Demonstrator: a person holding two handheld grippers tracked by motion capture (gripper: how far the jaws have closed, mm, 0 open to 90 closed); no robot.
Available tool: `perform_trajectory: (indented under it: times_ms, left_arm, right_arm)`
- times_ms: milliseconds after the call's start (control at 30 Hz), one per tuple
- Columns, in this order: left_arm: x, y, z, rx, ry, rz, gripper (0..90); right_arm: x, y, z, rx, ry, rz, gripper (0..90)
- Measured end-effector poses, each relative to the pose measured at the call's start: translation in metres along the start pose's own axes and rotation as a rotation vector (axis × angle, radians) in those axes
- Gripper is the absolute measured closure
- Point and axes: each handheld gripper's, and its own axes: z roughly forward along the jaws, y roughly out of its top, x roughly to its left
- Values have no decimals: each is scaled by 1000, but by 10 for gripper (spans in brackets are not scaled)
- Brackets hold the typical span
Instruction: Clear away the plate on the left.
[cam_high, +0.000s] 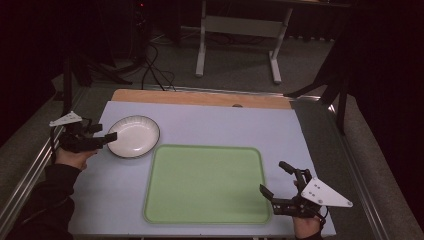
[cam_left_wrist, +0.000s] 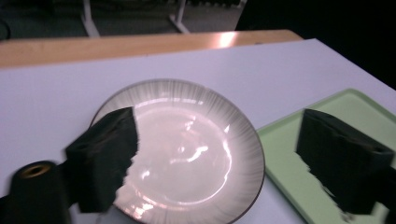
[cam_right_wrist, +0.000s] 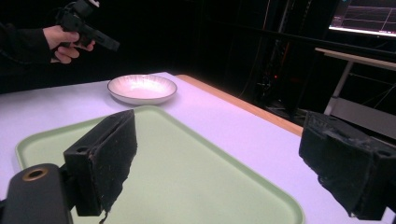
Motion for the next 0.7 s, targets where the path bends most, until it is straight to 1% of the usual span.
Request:
perform_trajectory:
  times_ms: [33,67,100,133,167,200,233,267,300,333,367,433,467,500,533,633,667,700]
  left_arm:
    - [3,-1,3,18,10,-31,165]
    - [3,-1,3,18,10,-31,175]
    - [5,-2,5,29,48,-56,197]
    - [5,-2,5,29,48,-56,222]
    - [8,-3,5,31,42,-71,222]
    - [9,-3,6,38,61,-75,224]
    - [11,-4,7,49,65,-94,253]
    - [12,-4,7,51,63,-102,259]
    - [14,-5,8,60,73,-114,281]
    - [16,-5,8,64,76,-126,283]
    - [19,-7,11,86,96,-152,284]
    - [19,-7,11,86,96,-152,291]
    - [21,-9,14,111,125,-168,291]
    - [21,-10,16,116,136,-166,318]
    - [21,-11,18,128,152,-165,319]
    - [25,-14,23,158,169,-190,335]
    - [26,-16,25,170,166,-197,344]
    - [27,-17,27,179,185,-197,358]
  right_arm:
    - [1,0,0,0,3,-4,112]
    - [1,0,1,1,2,-7,111]
    - [2,0,1,1,4,-9,111]
    - [2,0,1,3,4,-8,111]
    - [2,0,1,3,4,-8,111]
    - [2,0,1,3,5,-9,111]
    - [2,0,1,4,5,-8,112]
    - [2,0,1,4,5,-8,112]
    - [2,0,1,5,5,-8,112]
    - [2,0,1,6,5,-8,112]
    - [2,0,1,7,4,-9,112]
    - [2,0,1,9,5,-9,112]
    - [2,0,1,9,5,-9,112]
    - [3,0,2,14,8,-10,112]
    - [3,0,2,17,11,-11,113]
    - [3,-1,3,27,20,-11,113]
    - [3,-1,4,28,19,-14,113]
    - [4,0,4,28,20,-15,113]
